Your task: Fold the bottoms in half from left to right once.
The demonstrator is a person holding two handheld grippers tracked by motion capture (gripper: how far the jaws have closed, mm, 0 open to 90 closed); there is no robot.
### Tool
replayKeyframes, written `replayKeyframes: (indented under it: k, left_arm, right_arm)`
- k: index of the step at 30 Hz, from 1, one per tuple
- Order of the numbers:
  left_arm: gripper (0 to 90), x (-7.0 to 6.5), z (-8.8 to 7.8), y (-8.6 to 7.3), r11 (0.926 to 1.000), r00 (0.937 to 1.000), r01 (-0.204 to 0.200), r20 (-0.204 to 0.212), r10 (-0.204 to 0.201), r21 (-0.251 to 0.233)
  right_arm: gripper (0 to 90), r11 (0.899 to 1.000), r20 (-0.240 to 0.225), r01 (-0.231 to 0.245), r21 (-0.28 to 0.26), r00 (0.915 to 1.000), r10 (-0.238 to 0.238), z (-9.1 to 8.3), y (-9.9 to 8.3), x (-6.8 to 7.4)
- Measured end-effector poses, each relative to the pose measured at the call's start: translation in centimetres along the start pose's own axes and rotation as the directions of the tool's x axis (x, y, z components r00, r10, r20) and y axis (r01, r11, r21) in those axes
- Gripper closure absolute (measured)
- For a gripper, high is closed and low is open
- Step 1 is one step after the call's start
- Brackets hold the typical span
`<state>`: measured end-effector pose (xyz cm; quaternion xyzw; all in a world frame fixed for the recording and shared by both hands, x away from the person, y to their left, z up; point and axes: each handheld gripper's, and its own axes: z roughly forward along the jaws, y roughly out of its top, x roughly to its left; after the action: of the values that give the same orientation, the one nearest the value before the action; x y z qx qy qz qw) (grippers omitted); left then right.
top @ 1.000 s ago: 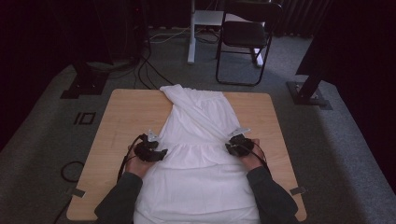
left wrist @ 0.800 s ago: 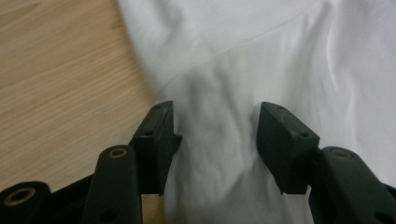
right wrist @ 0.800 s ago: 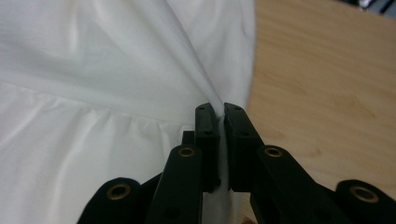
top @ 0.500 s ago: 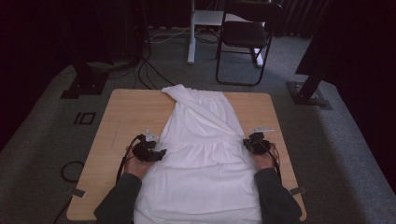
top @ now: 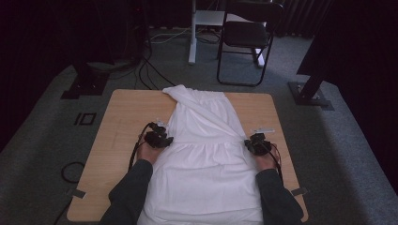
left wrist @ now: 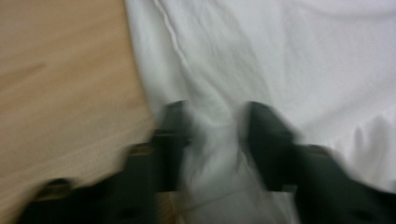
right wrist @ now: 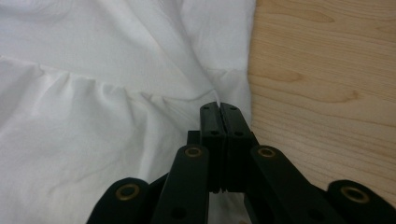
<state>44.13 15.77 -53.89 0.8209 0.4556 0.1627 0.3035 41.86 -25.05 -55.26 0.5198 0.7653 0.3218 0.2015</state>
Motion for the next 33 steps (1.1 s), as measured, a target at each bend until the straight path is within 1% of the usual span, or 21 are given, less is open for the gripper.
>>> replayKeyframes:
  k: [1, 3, 8, 9, 10, 11, 12, 13, 14, 16, 18, 21, 22, 23, 25, 27, 28, 30, 31, 32, 33]
  left_arm:
    - [80.9, 0.0, -0.2, -0.3, 0.9998, 0.9999, -0.017, 0.001, 0.017, -0.004]
    - [83.3, -0.2, -0.6, -0.8, 0.9996, 0.9996, -0.028, 0.004, 0.028, -0.009]
    - [83.4, -0.8, -1.9, -2.4, 0.9990, 0.9993, -0.036, 0.007, 0.036, -0.028]
    - [83.3, -1.4, -2.9, -3.7, 0.9983, 0.9989, -0.041, 0.019, 0.042, -0.040]
    - [83.3, -1.4, -2.9, -3.7, 0.9983, 0.9989, -0.041, 0.019, 0.042, -0.040]
    - [83.3, -2.1, -3.7, -5.0, 0.9978, 0.9983, -0.045, 0.034, 0.046, -0.048]
    - [83.3, -2.1, -3.7, -5.0, 0.9978, 0.9983, -0.045, 0.034, 0.046, -0.048]
    - [83.3, -2.8, -4.4, -6.1, 0.9964, 0.9971, -0.065, 0.035, 0.067, -0.055]
    - [83.2, -2.8, -4.4, -6.1, 0.9964, 0.9971, -0.065, 0.035, 0.067, -0.055]
    - [83.2, -4.0, -5.6, -7.7, 0.9938, 0.9943, -0.096, 0.041, 0.098, -0.056]
    - [83.0, -4.7, -6.1, -8.4, 0.9898, 0.9906, -0.132, 0.030, 0.133, -0.055]
    - [78.2, -5.2, -6.3, -8.6, 0.9873, 0.9885, -0.151, 0.002, 0.151, -0.049]
    - [75.3, -5.2, -6.3, -8.6, 0.9873, 0.9885, -0.151, 0.002, 0.151, -0.049]
    - [69.6, -5.2, -6.2, -8.5, 0.9881, 0.9894, -0.145, -0.003, 0.145, -0.051]
    - [62.3, -5.0, -6.1, -8.5, 0.9904, 0.9923, -0.123, 0.004, 0.124, -0.062]
    - [58.9, -4.9, -6.2, -8.4, 0.9907, 0.9931, -0.117, -0.001, 0.118, -0.068]
    - [55.8, -4.8, -6.2, -8.4, 0.9907, 0.9932, -0.116, 0.001, 0.116, -0.071]
    - [55.3, -4.7, -6.2, -8.5, 0.9911, 0.9937, -0.111, 0.009, 0.112, -0.074]
    - [54.8, -4.7, -6.2, -8.6, 0.9913, 0.9941, -0.107, 0.013, 0.108, -0.077]
    - [54.7, -4.7, -6.2, -8.6, 0.9913, 0.9941, -0.107, 0.013, 0.108, -0.077]
    - [54.0, -4.7, -6.0, -8.7, 0.9919, 0.9950, -0.097, 0.019, 0.098, -0.082]
  right_arm:
    - [89.0, 1.000, -0.002, 0.003, 0.002, 1.0000, -0.003, -0.1, -0.1, 0.1]
    - [89.0, 1.000, -0.011, 0.005, 0.005, 0.9999, -0.005, -0.5, -0.5, 0.2]
    - [89.0, 1.000, -0.030, 0.016, -0.004, 0.9994, -0.016, -2.0, -2.3, 1.2]
    - [89.0, 1.000, -0.040, 0.029, -0.010, 0.9988, -0.029, -3.1, -3.6, 1.9]
    - [89.0, 1.000, -0.044, 0.031, -0.007, 0.9985, -0.031, -3.5, -4.0, 2.1]
    - [89.0, 0.999, -0.049, 0.036, 0.000, 0.9981, -0.036, -4.0, -4.5, 2.4]
    - [89.0, 0.999, -0.053, 0.045, 0.007, 0.9976, -0.045, -4.5, -4.9, 2.6]
    - [89.0, 0.999, -0.059, 0.050, 0.010, 0.9971, -0.049, -5.0, -5.4, 2.8]
    - [89.0, 0.999, -0.062, 0.053, 0.011, 0.9967, -0.052, -5.3, -5.8, 3.0]
    - [89.0, 0.998, -0.071, 0.055, 0.012, 0.9960, -0.054, -6.2, -6.7, 3.3]
    - [88.9, 0.999, -0.086, 0.044, 0.010, 0.9953, -0.043, -6.9, -7.6, 3.5]
    - [85.3, 0.999, -0.097, 0.038, 0.026, 0.9946, -0.035, -7.7, -8.2, 3.9]
    - [85.3, 0.999, -0.097, 0.038, 0.026, 0.9946, -0.035, -7.7, -8.2, 3.9]
    - [65.1, 0.998, -0.077, 0.065, -0.006, 0.9949, -0.065, -7.8, -7.8, 4.1]
    - [57.3, 0.997, -0.087, 0.062, -0.047, 0.9940, -0.066, -7.9, -6.9, 4.1]
    - [55.4, 0.996, -0.094, 0.062, -0.062, 0.9933, -0.068, -8.0, -6.3, 4.2]
    - [51.9, 0.991, -0.113, 0.090, -0.095, 0.9886, -0.100, -7.8, -4.5, 4.5]
    - [51.7, 0.990, -0.120, 0.103, -0.100, 0.9860, -0.115, -7.5, -3.6, 4.7]
    - [50.2, 0.986, -0.146, 0.124, -0.109, 0.9794, -0.140, -6.7, -2.0, 5.2]
    - [50.2, 0.986, -0.146, 0.124, -0.109, 0.9794, -0.140, -6.7, -2.0, 5.2]
    - [48.4, 0.983, -0.166, 0.158, -0.089, 0.9712, -0.171, -5.5, -0.5, 6.0]
